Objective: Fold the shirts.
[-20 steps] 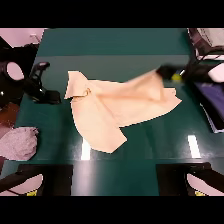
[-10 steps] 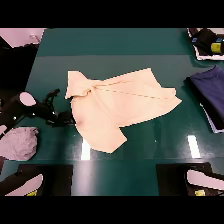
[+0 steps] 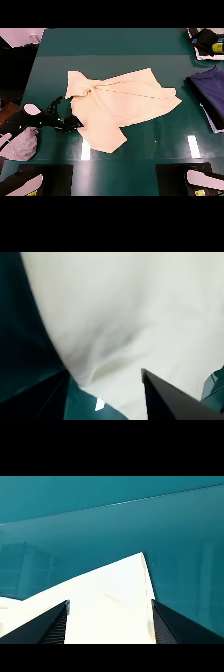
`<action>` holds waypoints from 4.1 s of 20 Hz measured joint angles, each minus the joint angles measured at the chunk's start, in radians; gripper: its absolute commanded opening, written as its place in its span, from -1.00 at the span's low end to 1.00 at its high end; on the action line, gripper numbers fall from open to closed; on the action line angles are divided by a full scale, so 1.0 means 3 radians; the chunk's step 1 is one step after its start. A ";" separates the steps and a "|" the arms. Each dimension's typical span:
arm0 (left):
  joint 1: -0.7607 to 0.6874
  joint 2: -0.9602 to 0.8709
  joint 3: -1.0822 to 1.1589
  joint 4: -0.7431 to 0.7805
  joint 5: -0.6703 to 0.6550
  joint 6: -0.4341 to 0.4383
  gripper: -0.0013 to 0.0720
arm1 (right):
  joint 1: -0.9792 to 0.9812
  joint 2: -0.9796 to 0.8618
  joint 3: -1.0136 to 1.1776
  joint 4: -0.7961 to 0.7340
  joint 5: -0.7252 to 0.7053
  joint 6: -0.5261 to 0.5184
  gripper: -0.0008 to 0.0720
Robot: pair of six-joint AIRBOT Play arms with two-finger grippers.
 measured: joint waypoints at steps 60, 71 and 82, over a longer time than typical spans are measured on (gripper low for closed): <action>-0.0221 0.1019 0.5389 0.0807 -0.0052 -0.0459 -0.89 | 0.0008 0.2008 0.1052 -0.0874 -0.0075 -0.0239 -0.95; -0.0221 0.0642 0.4163 0.0866 -0.0688 -0.0381 -0.89 | 0.0022 0.0743 0.1211 -0.1485 0.1417 0.0137 -0.95; -0.0223 -0.1427 0.3933 0.1118 0.0342 0.0290 -0.89 | 0.0224 -0.0800 0.0497 -0.1462 0.0263 0.0239 -0.95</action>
